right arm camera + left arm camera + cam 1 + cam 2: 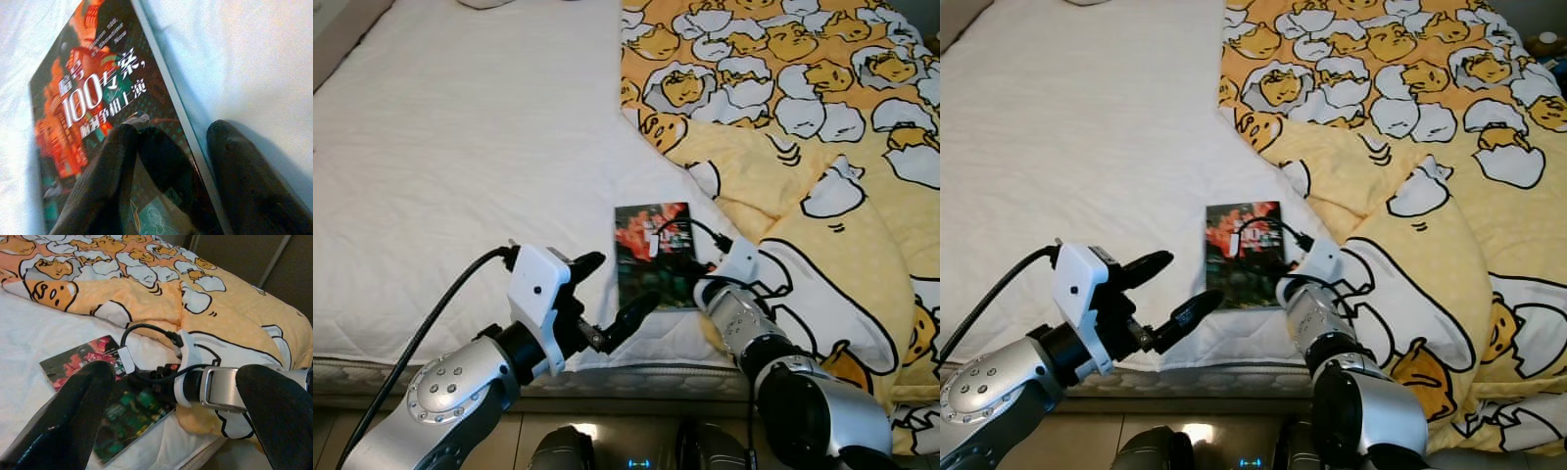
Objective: Clean up the room
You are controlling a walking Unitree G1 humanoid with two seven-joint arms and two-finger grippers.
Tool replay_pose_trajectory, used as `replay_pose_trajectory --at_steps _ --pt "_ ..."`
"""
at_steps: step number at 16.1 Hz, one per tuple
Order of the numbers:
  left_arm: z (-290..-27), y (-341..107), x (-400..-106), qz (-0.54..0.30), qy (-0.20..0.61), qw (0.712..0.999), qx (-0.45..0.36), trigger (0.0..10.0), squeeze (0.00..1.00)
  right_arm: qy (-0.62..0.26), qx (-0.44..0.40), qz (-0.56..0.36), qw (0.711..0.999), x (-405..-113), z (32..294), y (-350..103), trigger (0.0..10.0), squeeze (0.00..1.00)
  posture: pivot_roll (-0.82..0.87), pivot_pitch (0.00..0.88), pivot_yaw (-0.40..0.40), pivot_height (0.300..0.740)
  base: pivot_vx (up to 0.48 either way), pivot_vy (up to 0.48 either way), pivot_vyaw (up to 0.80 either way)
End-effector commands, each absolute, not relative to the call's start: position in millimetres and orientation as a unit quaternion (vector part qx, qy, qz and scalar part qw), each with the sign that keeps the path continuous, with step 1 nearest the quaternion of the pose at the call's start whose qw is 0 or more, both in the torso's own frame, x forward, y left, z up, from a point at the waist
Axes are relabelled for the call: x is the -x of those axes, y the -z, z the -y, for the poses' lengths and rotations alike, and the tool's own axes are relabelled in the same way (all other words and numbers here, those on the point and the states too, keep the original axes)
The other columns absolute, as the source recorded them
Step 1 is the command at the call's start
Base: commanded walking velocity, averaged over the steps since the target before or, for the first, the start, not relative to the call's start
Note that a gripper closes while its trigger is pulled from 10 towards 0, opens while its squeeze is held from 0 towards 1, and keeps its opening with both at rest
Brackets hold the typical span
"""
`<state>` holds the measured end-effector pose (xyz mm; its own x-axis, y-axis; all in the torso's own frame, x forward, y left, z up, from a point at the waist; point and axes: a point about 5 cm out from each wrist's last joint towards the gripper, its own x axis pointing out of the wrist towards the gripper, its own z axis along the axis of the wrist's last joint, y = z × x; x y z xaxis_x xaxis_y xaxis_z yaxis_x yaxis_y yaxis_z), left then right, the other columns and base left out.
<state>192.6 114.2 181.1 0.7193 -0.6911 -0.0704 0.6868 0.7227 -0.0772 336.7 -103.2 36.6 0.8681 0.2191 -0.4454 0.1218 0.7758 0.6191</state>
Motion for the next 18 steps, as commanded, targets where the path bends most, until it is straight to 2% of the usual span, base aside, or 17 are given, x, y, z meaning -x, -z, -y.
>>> replay_pose_trajectory --at_steps 1,5,8,11,12,13,14,15,16,18 --pt "-116 -178 -195 -0.051 0.362 0.93 0.024 10.0 0.0 -0.053 -0.362 -0.277 0.889 -333 84 -34 0.0 0.0 0.23 0.201 0.055 0.727 0.0 0.0 0.0" --pt "-115 -177 -201 -0.052 0.365 0.928 0.053 10.0 0.0 -0.053 -0.434 -0.262 0.86 -338 86 -42 0.0 0.0 0.2 0.187 0.051 0.727 0.0 0.0 0.0" --pt "-113 -175 -210 -0.043 0.362 0.93 0.05 10.0 0.0 -0.089 -0.439 -0.215 0.868 -355 84 -67 0.0 0.0 0.18 0.144 0.038 0.727 0.0 0.0 0.0" --pt "-112 -170 -230 -0.027 0.335 0.941 0.03 10.0 0.0 -0.123 -0.408 -0.162 0.89 -374 89 -101 0.0 0.0 0.15 0.072 0.009 0.727 0.0 0.0 0.0" --pt "-119 -157 -251 -0.035 0.266 0.963 -0.002 10.0 0.0 -0.126 -0.35 -0.128 0.919 -381 99 -115 0.0 0.0 0.12 0.027 -0.011 0.727 0.0 0.0 0.0" --pt "-126 -151 -260 -0.037 0.214 0.976 -0.003 10.0 0.0 -0.12 -0.304 -0.1 0.94 -385 107 -123 0.0 0.0 0.12 0.017 -0.014 0.727 0.0 0.0 0.0" --pt "-129 -148 -264 -0.038 0.195 0.98 -0.001 10.0 0.0 -0.118 -0.274 -0.084 0.951 -386 111 -127 0.0 0.0 0.11 0.0 -0.022 0.727 0.0 0.0 0.0" --pt "-132 -140 -275 -0.044 0.154 0.987 0.007 10.0 0.0 -0.115 -0.199 -0.036 0.973 -388 123 -139 0.0 0.0 0.1 0.0 -0.033 0.727 0.0 0.0 0.0" --pt "-132 -140 -275 -0.044 0.154 0.987 0.007 10.0 0.0 -0.115 -0.199 -0.036 0.973 -388 123 -139 0.0 0.0 0.1 0.0 -0.033 0.727 0.0 0.0 0.0" --pt "-129 -131 -285 -0.042 0.131 0.99 0.008 10.0 0.0 -0.106 -0.144 -0.022 0.984 -384 133 -137 0.0 0.0 0.07 0.0 -0.044 0.727 0.0 0.0 0.0"
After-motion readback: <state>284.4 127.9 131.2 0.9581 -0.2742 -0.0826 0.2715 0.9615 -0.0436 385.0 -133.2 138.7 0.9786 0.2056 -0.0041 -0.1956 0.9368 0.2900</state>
